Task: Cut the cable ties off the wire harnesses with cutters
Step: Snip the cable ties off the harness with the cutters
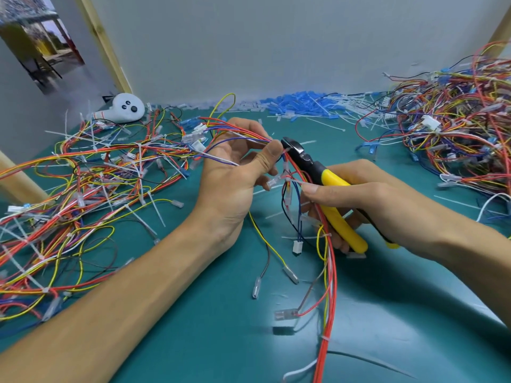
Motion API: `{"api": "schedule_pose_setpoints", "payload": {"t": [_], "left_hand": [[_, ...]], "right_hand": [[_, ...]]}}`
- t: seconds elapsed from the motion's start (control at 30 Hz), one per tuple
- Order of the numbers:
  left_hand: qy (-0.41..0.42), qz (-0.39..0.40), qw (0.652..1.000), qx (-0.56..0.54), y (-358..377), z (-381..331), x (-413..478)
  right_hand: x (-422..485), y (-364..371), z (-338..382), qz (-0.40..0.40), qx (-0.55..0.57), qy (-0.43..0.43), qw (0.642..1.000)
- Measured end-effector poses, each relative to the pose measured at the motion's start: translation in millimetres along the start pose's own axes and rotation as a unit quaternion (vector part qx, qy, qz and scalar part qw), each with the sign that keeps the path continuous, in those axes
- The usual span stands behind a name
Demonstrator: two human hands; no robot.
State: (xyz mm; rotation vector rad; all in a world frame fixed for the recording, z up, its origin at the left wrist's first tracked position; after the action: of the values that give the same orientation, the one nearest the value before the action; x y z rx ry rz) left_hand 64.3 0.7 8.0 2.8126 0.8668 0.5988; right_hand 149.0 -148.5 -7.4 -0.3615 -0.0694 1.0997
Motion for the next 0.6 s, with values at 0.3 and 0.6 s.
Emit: {"api": "schedule_pose_setpoints", "payload": {"t": [0.3, 0.6], "left_hand": [[-0.005, 0.008, 1.000, 0.010, 2, 2, -2], [-0.041, -0.001, 0.999, -0.010, -4, 2, 3]], "right_hand": [[-9, 4, 2, -0.015, 0.029, 0.017, 0.999], [-7, -11, 10, -0.084, 0.064, -0.035, 0.994]]}}
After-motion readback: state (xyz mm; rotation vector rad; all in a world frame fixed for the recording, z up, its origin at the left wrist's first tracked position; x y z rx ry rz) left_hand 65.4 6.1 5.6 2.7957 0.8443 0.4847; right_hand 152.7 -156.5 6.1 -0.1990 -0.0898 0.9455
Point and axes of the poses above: each hand's wrist, its own x-axis towards the middle knuckle, its own y-axis out of the palm, z = x × y, the point moved 6 cm from there along x, towards the middle knuckle
